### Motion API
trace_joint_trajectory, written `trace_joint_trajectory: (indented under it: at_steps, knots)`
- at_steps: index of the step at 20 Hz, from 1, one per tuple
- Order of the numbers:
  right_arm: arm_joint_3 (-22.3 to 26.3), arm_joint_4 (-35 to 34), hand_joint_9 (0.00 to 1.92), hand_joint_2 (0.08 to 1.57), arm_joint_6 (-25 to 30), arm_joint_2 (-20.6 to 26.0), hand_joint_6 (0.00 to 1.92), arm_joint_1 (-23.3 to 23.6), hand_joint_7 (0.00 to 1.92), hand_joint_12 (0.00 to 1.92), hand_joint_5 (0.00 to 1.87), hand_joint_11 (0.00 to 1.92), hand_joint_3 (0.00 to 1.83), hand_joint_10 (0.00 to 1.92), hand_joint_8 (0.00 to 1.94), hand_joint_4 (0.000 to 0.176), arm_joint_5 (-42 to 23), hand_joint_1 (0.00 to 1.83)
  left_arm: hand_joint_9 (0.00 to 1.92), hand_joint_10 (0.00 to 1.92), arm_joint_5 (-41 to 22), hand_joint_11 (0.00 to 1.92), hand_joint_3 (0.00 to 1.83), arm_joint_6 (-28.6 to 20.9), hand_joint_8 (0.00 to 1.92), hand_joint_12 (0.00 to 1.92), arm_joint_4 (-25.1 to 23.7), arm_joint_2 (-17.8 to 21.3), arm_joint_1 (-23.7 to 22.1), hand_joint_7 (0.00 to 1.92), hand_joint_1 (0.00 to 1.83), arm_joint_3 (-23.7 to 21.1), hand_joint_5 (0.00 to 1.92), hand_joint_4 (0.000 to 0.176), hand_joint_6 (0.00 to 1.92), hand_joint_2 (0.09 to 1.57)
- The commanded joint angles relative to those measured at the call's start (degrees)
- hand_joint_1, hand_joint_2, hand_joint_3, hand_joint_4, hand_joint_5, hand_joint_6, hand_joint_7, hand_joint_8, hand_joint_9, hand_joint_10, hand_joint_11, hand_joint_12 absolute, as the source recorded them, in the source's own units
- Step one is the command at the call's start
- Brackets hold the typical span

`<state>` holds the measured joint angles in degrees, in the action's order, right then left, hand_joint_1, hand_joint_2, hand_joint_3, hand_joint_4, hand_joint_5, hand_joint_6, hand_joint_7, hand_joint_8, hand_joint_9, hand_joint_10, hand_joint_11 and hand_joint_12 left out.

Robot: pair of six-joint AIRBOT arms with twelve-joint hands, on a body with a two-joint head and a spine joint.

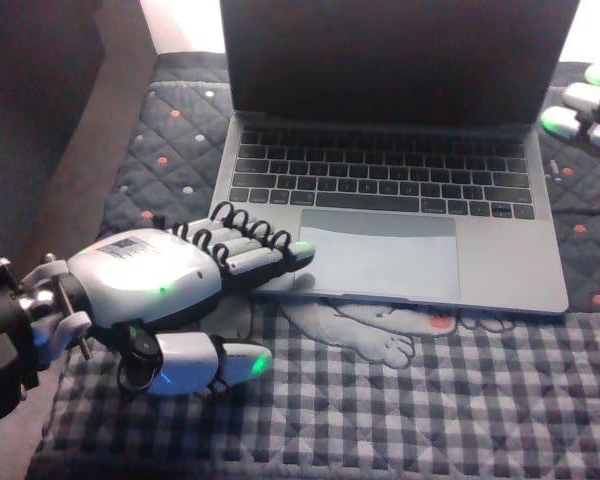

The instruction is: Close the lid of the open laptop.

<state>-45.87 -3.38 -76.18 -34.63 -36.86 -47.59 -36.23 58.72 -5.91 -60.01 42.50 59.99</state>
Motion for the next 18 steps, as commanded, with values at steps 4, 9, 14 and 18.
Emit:
trace_joint_trajectory:
  at_steps: [4, 9, 14, 18]
  knots:
    - [-0.03, -0.52, 0.00, 1.45, -0.81, 0.86, 0.00, 1.66, 0.00, 0.00, 0.00, 0.00, 0.02, 0.00, 0.00, 0.010, -7.77, 0.08, 0.00, 0.00, -4.84, 0.00, 0.01, -1.15, 0.00, 0.00, 0.70, -1.16, 0.34, 0.03, 0.12, 0.71, 0.00, 0.035, 0.00, 1.37]
    - [0.82, 0.38, 0.00, 1.45, -0.80, 2.14, 0.00, 3.50, 0.00, 0.00, 0.00, 0.00, 0.01, 0.00, 0.00, 0.000, -12.71, 0.23, 0.00, 0.00, -5.11, 0.00, 0.00, -1.57, 0.00, 0.00, 0.85, -1.27, 0.78, 0.03, 0.17, 0.83, 0.00, 0.035, 0.00, 1.37]
    - [-0.34, 0.81, 0.00, 1.43, -0.28, 1.08, 0.00, 9.41, 0.00, 0.00, 0.00, 0.00, 0.00, 0.00, 0.00, 0.026, -9.89, 0.19, 0.00, 0.00, -3.95, 0.00, 0.01, -1.60, 0.00, 0.00, 0.74, -2.56, 0.80, 0.01, 0.13, 1.46, 0.00, 0.021, 0.00, 1.38]
    - [-1.53, 4.63, 0.00, 1.39, -0.43, -2.37, 0.00, 16.69, 0.00, 1.69, 0.00, 0.00, 0.01, 0.00, 0.00, 0.017, 0.67, 0.36, 0.00, 0.00, -2.73, 0.00, 0.00, -1.95, 0.00, 0.00, -0.65, -3.78, 0.01, 0.01, 0.16, 1.56, 0.01, 0.024, 0.00, 1.38]
